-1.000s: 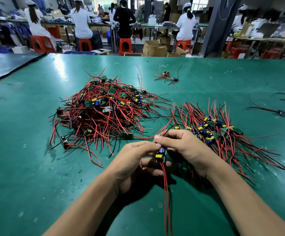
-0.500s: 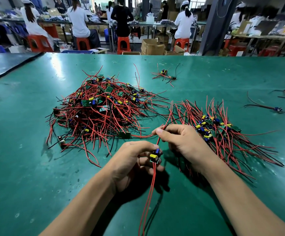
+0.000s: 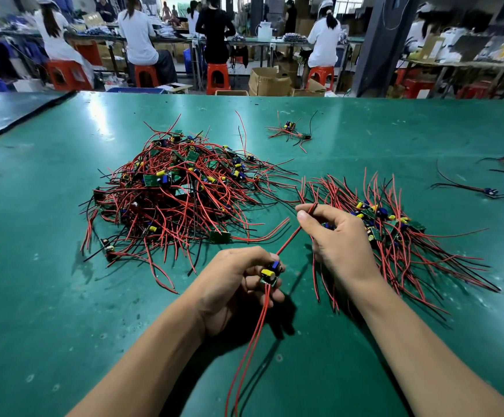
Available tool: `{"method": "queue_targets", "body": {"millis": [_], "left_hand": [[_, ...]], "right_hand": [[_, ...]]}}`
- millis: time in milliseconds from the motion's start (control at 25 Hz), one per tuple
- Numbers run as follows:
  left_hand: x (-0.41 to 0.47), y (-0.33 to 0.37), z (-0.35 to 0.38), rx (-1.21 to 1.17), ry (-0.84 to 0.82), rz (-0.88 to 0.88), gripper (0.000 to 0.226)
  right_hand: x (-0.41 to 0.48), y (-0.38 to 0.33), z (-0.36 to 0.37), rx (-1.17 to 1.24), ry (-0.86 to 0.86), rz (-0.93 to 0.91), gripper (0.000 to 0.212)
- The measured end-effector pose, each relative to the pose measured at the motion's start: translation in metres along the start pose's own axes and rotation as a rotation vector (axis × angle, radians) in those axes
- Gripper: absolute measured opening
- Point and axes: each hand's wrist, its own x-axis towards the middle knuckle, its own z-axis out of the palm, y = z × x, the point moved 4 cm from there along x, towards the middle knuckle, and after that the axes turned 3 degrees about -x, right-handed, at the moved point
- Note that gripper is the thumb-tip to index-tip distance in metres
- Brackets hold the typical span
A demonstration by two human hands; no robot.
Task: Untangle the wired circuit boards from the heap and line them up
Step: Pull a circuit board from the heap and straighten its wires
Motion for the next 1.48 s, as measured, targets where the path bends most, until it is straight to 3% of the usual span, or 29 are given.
{"method": "queue_targets", "body": {"millis": [120, 280, 440, 560, 640, 720, 840, 920, 1000, 1120, 1240, 1360, 1480], "left_hand": [[0.002, -0.002, -0.002, -0.009, 0.028, -0.001, 0.017], [0.004, -0.001, -0.002, -0.026, 0.021, 0.002, 0.009], [0.003, -0.001, 0.0, -0.031, -0.032, 0.008, 0.008], [0.004, -0.003, -0.005, -0.053, -0.021, 0.021, 0.019], [0.005, -0.003, -0.005, -0.036, -0.011, 0.02, 0.002], [0.007, -0.003, -0.007, -0.027, 0.001, 0.008, 0.016], [0.007, -0.003, -0.008, -0.073, -0.021, 0.037, 0.009], [0.006, -0.003, -0.007, -0.12, -0.041, 0.054, 0.007], [0.007, -0.005, -0.006, -0.13, -0.036, 0.069, 0.007], [0.006, -0.003, -0.005, -0.09, -0.01, 0.077, 0.011], [0.003, -0.002, 0.0, -0.01, -0.038, 0.068, 0.021], [0.0, -0.001, 0.004, 0.016, -0.064, 0.04, 0.008], [-0.001, -0.001, 0.003, 0.024, -0.063, 0.031, 0.005]], "right_hand": [[0.001, 0.007, -0.002, 0.132, 0.018, 0.088, 0.011], [0.003, 0.012, 0.001, 0.348, 0.033, 0.205, 0.031], [0.007, 0.011, -0.008, 0.011, 0.102, 0.065, 0.028], [0.006, 0.011, -0.009, 0.08, 0.093, 0.112, 0.022], [0.005, 0.009, -0.004, 0.379, -0.007, 0.262, 0.022], [0.001, 0.004, 0.001, 0.564, -0.139, 0.406, 0.03], [-0.009, -0.004, 0.01, 0.506, -0.412, 0.464, 0.048], [-0.021, -0.009, 0.022, 0.45, -0.592, 0.453, 0.04], [-0.027, -0.01, 0.03, 0.413, -0.657, 0.44, 0.026], [-0.022, -0.007, 0.029, 0.374, -0.564, 0.442, 0.016], [-0.011, -0.002, 0.014, 0.396, -0.361, 0.443, 0.021], [-0.001, 0.0, 0.0, 0.408, -0.174, 0.429, 0.029], [0.001, 0.0, -0.001, 0.554, -0.128, 0.528, 0.029]]}}
